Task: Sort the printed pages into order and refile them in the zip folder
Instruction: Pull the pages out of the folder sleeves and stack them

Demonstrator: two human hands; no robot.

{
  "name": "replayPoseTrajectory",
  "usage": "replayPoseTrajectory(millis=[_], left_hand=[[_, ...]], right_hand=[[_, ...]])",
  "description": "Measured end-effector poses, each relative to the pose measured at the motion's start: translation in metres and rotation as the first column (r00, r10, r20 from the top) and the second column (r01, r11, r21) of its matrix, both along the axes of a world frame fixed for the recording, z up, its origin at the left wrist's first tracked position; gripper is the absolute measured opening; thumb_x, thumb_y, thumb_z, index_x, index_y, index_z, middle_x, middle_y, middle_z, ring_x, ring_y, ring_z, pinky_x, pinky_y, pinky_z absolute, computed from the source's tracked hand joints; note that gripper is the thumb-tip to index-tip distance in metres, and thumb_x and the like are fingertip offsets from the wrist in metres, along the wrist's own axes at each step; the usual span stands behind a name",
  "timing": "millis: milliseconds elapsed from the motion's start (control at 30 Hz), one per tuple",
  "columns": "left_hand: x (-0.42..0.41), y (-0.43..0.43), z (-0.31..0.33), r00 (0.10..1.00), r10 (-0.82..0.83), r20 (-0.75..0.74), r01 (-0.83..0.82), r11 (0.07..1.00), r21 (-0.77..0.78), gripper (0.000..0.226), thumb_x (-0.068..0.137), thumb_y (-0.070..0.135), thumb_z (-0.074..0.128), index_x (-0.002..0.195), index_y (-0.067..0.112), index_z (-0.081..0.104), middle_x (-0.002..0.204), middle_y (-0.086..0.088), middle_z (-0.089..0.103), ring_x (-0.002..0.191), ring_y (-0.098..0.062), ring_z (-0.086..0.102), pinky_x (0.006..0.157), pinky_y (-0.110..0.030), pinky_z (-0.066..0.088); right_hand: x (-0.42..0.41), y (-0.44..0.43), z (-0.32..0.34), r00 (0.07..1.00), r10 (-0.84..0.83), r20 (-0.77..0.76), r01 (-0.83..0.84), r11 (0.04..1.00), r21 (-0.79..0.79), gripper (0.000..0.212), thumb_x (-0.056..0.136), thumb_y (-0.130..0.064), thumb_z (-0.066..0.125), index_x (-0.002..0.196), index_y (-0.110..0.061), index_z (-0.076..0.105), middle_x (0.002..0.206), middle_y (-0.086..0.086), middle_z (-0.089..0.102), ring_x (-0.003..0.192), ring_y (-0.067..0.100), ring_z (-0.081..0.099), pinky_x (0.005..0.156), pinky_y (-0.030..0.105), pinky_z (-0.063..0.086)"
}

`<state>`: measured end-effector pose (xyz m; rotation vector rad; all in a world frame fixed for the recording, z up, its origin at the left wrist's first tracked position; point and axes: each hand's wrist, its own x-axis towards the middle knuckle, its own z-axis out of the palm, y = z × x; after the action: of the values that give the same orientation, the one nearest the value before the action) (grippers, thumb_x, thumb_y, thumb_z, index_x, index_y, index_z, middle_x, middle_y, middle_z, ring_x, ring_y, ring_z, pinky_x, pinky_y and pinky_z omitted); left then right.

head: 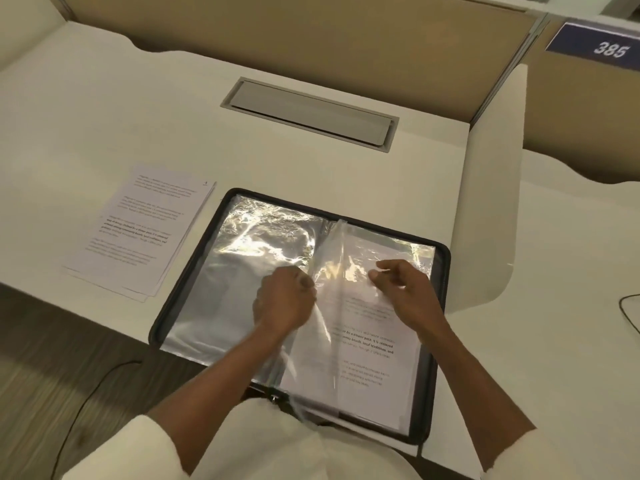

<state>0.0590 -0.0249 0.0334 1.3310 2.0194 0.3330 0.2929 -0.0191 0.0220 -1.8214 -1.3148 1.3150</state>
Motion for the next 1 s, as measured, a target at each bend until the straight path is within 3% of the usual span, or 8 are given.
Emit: replayPoseTrajectory(millis=[133,333,467,600,733,833,900,1000], left_hand=[[-0.044,0.025,0.001,0.986,0.015,-0.167,-0.008,0.999,0.042,0.016,0.096,0.024,0.065,0.083,0.024,0.075,0.083,0.004,0.075,0.080,-0.017,0.072,0.080,-0.043,0.063],[-0.089,0.052,0.008,0.906,0.036,-0.423,-0.022,0.999,0.037,0.011,0.096,0.021,0.064,0.087,0.018,0.070,0.086,-0.001,0.064,0.074,-0.023,0.057,0.067,-0.034,0.047],[-0.102,0.061,0.006,0.872,0.075,-0.484,-0.089,0.996,-0.006,0.006,0.094,0.015,0.068,0.097,0.011,0.068,0.090,-0.008,0.062,0.086,-0.033,0.067,0.068,-0.037,0.046],[-0.104,0.062,-0.002,0.851,0.001,-0.524,-0.041,0.997,-0.065,0.025,0.094,0.027,0.077,0.106,0.009,0.065,0.096,-0.012,0.062,0.101,-0.036,0.070,0.069,-0.035,0.045],[-0.101,0.065,-0.011,0.839,0.014,-0.544,-0.040,0.999,-0.037,0.051,0.088,0.038,0.083,0.118,0.004,0.060,0.111,-0.016,0.068,0.104,-0.037,0.070,0.072,-0.039,0.048],[-0.103,0.068,-0.020,0.798,0.037,-0.602,-0.035,0.999,0.014,0.078,0.080,0.039,0.090,0.131,0.000,0.046,0.118,-0.018,0.066,0.105,-0.037,0.069,0.080,-0.043,0.055],[-0.101,0.068,-0.027,0.692,0.018,-0.722,0.036,0.998,0.059,0.072,0.079,0.032,0.089,0.129,0.001,0.048,0.119,-0.020,0.063,0.108,-0.036,0.064,0.091,-0.045,0.053],[-0.088,0.065,-0.031,0.607,-0.009,-0.794,0.160,0.981,0.111,0.041,0.088,0.015,0.070,0.126,0.004,0.056,0.124,-0.019,0.058,0.113,-0.035,0.054,0.097,-0.044,0.044]], right_hand=[[0.017,0.011,-0.027,0.871,0.077,0.484,-0.165,0.976,0.142,0.070,0.091,-0.046,0.078,0.150,-0.017,0.052,0.149,0.005,0.055,0.136,0.025,0.050,0.112,0.045,0.045],[0.021,0.020,-0.045,0.737,0.150,0.659,-0.224,0.974,0.030,0.094,0.097,-0.043,0.072,0.166,-0.012,0.017,0.174,0.011,0.015,0.161,0.031,0.011,0.129,0.049,0.015],[0.020,0.019,-0.048,0.708,0.157,0.688,-0.244,0.969,0.030,0.091,0.098,-0.042,0.071,0.165,-0.011,0.019,0.171,0.014,0.024,0.159,0.032,0.018,0.128,0.051,0.017],[0.021,0.023,-0.038,0.605,0.150,0.782,-0.293,0.955,0.044,0.083,0.091,-0.042,0.078,0.157,-0.015,0.036,0.148,0.012,0.054,0.140,0.033,0.046,0.119,0.052,0.031],[0.021,0.030,-0.023,0.723,0.083,0.685,-0.188,0.979,0.080,0.067,0.089,-0.036,0.081,0.147,-0.017,0.051,0.129,0.009,0.067,0.124,0.032,0.059,0.105,0.050,0.049],[0.016,0.040,-0.004,0.873,-0.046,0.486,0.000,0.996,0.093,0.042,0.087,-0.035,0.084,0.123,-0.020,0.068,0.111,0.000,0.072,0.094,0.020,0.067,0.077,0.032,0.054],[0.014,0.049,0.009,0.910,-0.130,0.395,0.093,0.989,0.111,0.020,0.087,-0.031,0.085,0.100,-0.021,0.073,0.094,-0.004,0.073,0.080,0.013,0.066,0.063,0.024,0.045],[0.013,0.063,0.022,0.943,-0.160,0.293,0.140,0.986,0.087,0.019,0.083,-0.026,0.086,0.095,-0.022,0.072,0.090,-0.007,0.072,0.087,0.018,0.070,0.071,0.031,0.054]])
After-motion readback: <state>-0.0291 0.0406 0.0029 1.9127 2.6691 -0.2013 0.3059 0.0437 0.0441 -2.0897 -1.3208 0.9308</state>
